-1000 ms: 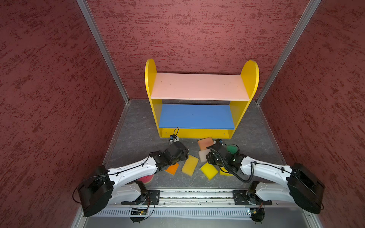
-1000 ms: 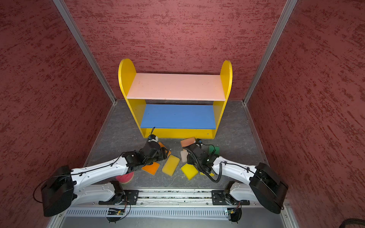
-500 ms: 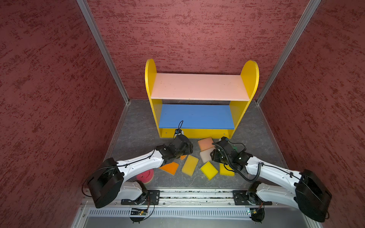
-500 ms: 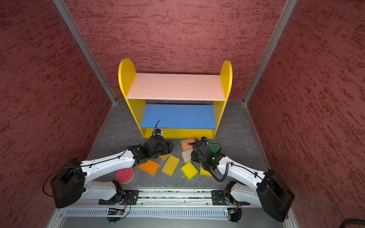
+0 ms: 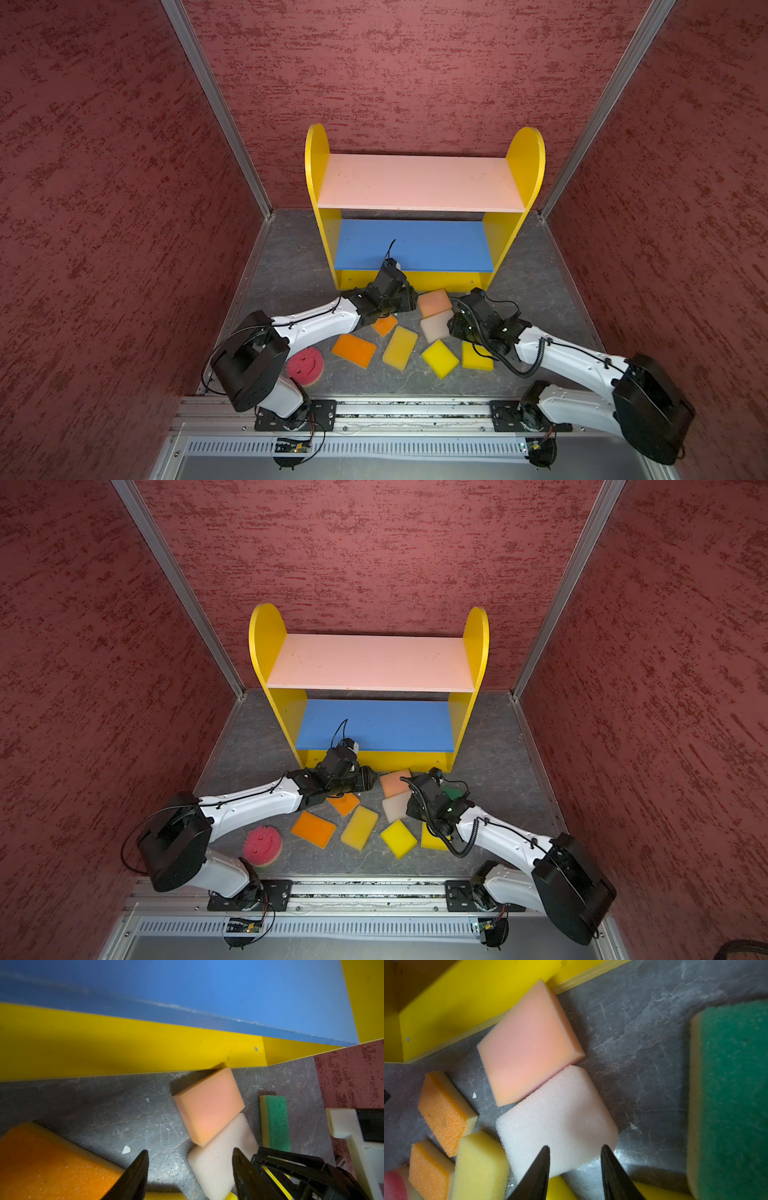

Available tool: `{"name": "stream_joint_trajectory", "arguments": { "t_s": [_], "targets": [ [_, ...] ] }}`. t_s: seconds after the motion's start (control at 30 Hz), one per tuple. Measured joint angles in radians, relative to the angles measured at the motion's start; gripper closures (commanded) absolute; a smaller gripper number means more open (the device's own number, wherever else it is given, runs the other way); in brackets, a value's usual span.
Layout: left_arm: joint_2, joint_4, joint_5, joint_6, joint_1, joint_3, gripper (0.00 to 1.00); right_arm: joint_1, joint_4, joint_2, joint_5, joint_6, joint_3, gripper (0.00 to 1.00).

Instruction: Place and organize the cleaning sponges onto the shelf

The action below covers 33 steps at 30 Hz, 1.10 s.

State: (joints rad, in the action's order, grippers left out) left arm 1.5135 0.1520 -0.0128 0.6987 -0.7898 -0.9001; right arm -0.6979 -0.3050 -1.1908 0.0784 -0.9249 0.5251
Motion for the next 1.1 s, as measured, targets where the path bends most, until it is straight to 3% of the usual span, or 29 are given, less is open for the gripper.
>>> {"name": "stream_joint_trajectory", "arguments": {
  "t_s": [0.6, 1.1],
  "targets": [
    [0.014, -0.002, 0.033, -0.043, 0.005, -0.027, 0.37, 0.041, 0.043, 0.008, -0.032, -0.026, -0.033, 0.51],
    [-0.029, 0.035, -0.011, -0.072, 0.009, -0.032, 0.37, 0.037, -0.083, 0.043, -0.128, 0.167, 0.043, 0.5]
  ]
}}
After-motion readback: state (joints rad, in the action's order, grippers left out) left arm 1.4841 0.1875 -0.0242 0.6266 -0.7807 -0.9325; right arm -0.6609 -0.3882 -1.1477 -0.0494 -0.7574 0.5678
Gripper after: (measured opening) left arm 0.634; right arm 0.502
